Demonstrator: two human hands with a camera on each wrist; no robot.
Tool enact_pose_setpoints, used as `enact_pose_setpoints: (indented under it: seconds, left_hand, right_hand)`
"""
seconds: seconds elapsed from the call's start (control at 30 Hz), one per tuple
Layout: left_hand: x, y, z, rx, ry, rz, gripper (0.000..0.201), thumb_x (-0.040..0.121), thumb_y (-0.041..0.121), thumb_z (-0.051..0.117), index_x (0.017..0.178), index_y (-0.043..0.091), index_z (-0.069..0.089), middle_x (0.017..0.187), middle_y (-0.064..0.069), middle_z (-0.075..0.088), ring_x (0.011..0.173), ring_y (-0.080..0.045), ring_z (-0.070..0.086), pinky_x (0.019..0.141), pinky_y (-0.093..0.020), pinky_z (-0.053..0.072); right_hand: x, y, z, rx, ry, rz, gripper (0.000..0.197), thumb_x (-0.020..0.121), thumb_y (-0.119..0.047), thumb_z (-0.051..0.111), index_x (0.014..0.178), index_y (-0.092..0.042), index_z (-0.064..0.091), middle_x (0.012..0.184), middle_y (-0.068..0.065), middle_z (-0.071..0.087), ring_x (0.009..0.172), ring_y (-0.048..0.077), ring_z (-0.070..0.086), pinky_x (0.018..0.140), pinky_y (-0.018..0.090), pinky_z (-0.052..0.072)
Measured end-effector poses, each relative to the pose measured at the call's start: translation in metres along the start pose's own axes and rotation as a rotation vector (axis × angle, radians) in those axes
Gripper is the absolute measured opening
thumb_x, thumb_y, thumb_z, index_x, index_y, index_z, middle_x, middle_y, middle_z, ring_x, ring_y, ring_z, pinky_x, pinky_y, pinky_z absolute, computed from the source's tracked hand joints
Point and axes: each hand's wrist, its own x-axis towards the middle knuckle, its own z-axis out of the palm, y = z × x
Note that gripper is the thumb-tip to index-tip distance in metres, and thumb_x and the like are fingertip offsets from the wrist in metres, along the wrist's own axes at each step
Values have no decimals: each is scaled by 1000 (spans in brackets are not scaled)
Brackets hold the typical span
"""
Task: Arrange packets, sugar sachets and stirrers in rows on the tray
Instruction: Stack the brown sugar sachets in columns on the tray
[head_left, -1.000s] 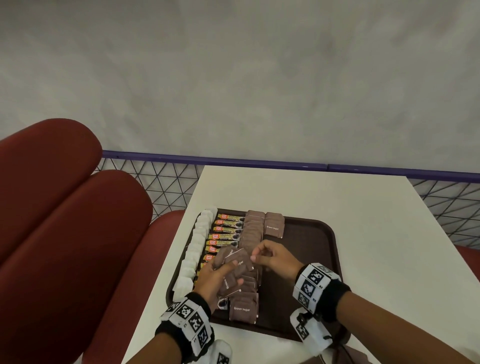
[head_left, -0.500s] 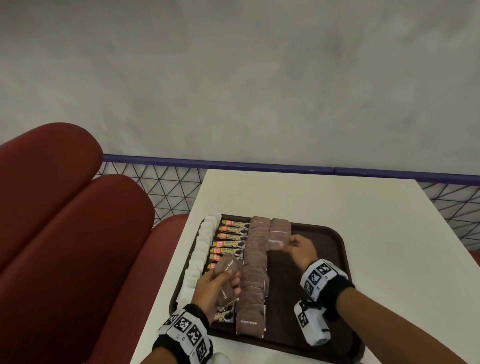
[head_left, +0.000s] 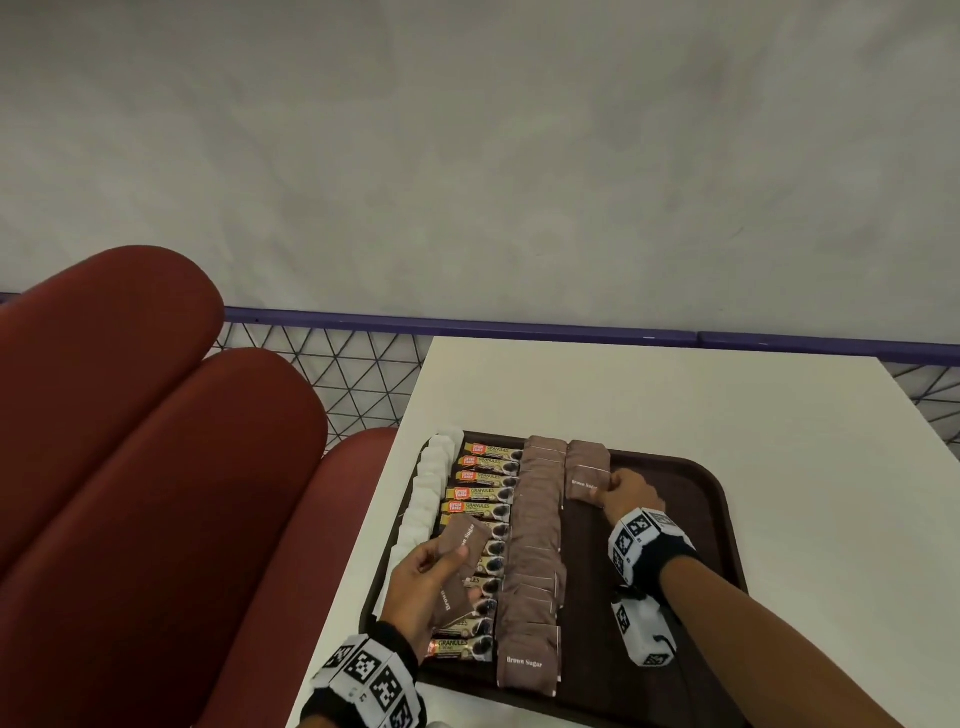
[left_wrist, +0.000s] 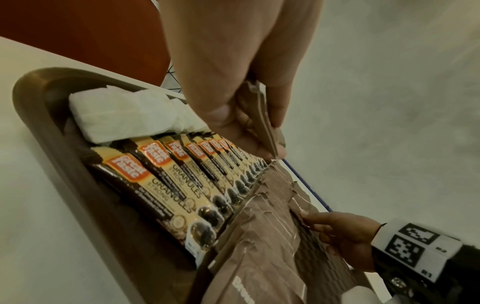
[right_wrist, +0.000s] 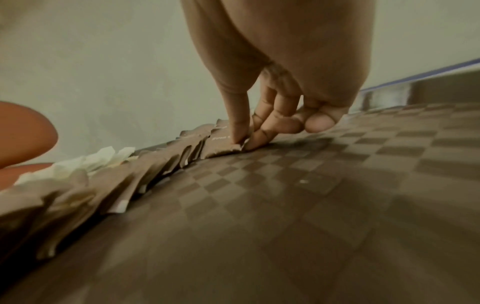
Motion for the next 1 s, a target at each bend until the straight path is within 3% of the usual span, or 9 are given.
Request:
enact_pose_setpoints:
  seconds: [0.1, 0.23, 0.4, 0.53, 0.63, 0.73, 0.8, 0.83, 1.0]
  left_hand:
    - [0, 1, -1, 15, 5, 9, 29, 83, 5, 66, 111, 1, 59, 105, -21, 65, 70, -21, 66, 52, -28, 56]
    - [-4, 4, 0, 32, -5, 12, 27, 85, 5, 63, 111, 0, 61, 103, -19, 65, 75, -22, 64, 50, -27, 55]
    - [-12, 8, 5, 53, -23, 28, 23, 85, 7, 64, 107, 2, 64, 101, -18, 67, 74, -21, 63, 51, -27, 55]
    - [-18, 11, 11, 92, -29, 48, 16, 85, 9, 64, 100, 6, 67, 95, -15, 68, 73, -20, 62, 52, -27, 55]
    - [-21, 11, 16, 135, -31, 65, 17, 85, 10, 64, 102, 6, 67, 97, -12, 68, 76, -18, 62, 53, -26, 55]
    - [-24, 10, 21, 166, -27, 75, 20, 84, 10, 65, 104, 6, 67, 101, -12, 68, 78, -17, 61, 53, -26, 53]
    - [-25, 9, 24, 178, -25, 77, 22, 84, 10, 66, 105, 5, 67, 102, -13, 67, 77, -17, 60, 52, -25, 53]
    - [-26, 8, 25, 186, -28, 80, 22, 84, 10, 66, 106, 4, 67, 102, -13, 66, 75, -16, 60, 51, -24, 52]
    - [-33, 6, 33, 213, -66, 53, 22, 85, 10, 65, 106, 5, 67, 92, -11, 63, 70, -15, 56, 50, -21, 52]
  right_hand:
    - [1, -3, 1, -113, 17, -41, 20, 86, -36, 60, 86, -18, 52, 111, 12, 63, 110, 32, 53, 94, 35, 37]
    - [3, -3, -1, -125, 5, -41, 37, 84, -36, 62, 107, -10, 48, 117, 16, 58, 113, 34, 51, 98, 39, 38]
    - [-4, 2, -4, -38, 65, -63, 49, 82, -34, 66, 113, -5, 42, 120, 16, 55, 117, 35, 45, 98, 43, 39]
    - [-23, 3, -8, 3, 145, -203, 35, 82, -25, 64, 105, -7, 45, 111, 12, 56, 109, 31, 46, 86, 37, 39]
    - [-40, 2, -7, 40, 59, -361, 18, 84, -14, 60, 96, -15, 46, 95, 4, 55, 99, 23, 48, 83, 34, 41]
    - [-61, -1, -7, 233, -120, -540, 20, 84, -1, 58, 93, -18, 53, 78, -5, 53, 77, 12, 53, 77, 24, 42]
    - [-79, -8, -10, 278, -273, -624, 22, 85, -1, 58, 105, -11, 58, 78, -10, 51, 70, -3, 49, 70, 5, 38]
    - [-87, -10, -11, 277, -335, -655, 26, 85, -1, 59, 110, -8, 58, 80, -11, 51, 68, -6, 49, 67, 2, 37]
    - [-107, -11, -3, 297, -389, -731, 29, 82, -6, 65, 110, -8, 60, 90, -10, 53, 77, -3, 49, 69, 5, 37]
